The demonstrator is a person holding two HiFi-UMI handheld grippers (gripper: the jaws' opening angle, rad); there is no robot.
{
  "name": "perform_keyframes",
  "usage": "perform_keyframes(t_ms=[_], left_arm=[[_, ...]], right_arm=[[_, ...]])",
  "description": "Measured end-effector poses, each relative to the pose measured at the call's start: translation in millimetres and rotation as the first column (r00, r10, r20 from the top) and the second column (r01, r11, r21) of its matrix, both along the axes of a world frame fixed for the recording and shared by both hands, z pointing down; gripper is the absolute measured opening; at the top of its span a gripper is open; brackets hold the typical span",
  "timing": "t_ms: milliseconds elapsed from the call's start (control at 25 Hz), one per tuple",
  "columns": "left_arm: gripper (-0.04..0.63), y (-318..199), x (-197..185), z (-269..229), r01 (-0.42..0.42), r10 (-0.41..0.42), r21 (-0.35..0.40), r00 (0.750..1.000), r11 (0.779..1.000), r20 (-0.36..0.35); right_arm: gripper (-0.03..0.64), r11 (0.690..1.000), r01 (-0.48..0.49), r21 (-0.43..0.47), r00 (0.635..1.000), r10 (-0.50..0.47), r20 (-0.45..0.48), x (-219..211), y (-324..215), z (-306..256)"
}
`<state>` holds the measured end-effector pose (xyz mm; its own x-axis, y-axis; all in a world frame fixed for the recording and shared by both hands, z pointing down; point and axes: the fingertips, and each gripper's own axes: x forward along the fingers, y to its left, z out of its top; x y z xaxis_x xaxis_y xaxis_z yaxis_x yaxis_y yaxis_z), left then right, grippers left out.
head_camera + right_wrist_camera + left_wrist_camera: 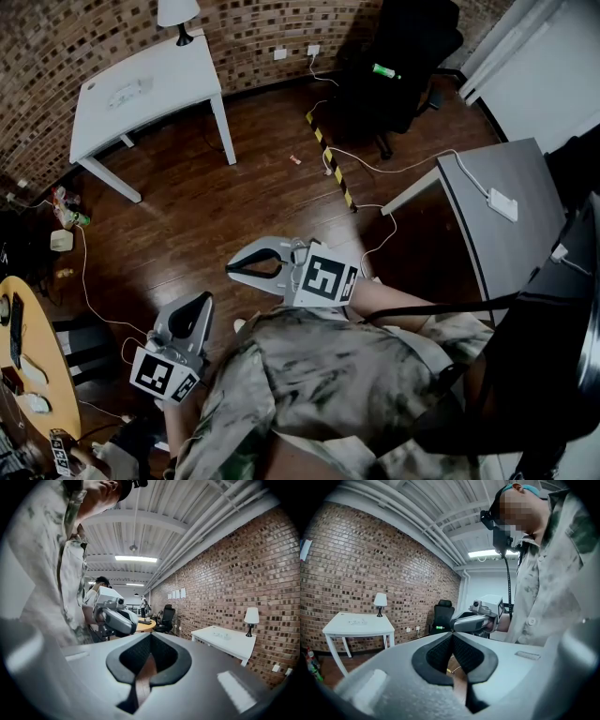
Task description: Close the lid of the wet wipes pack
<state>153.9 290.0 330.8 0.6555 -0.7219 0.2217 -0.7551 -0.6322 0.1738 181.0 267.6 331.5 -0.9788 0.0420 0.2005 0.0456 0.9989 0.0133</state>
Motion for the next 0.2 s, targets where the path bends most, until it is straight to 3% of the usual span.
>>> perform_keyframes(t_ms=[200], left_arm=[[0.003, -2.7, 10.8, 0.9, 0.003, -0.003, -0.003, 1.0, 1.0, 0.005]], right_arm=[[0.003, 1.0, 0.01, 0.009, 1.0, -0.01, 0.01, 11.6, -1.4, 2.8]])
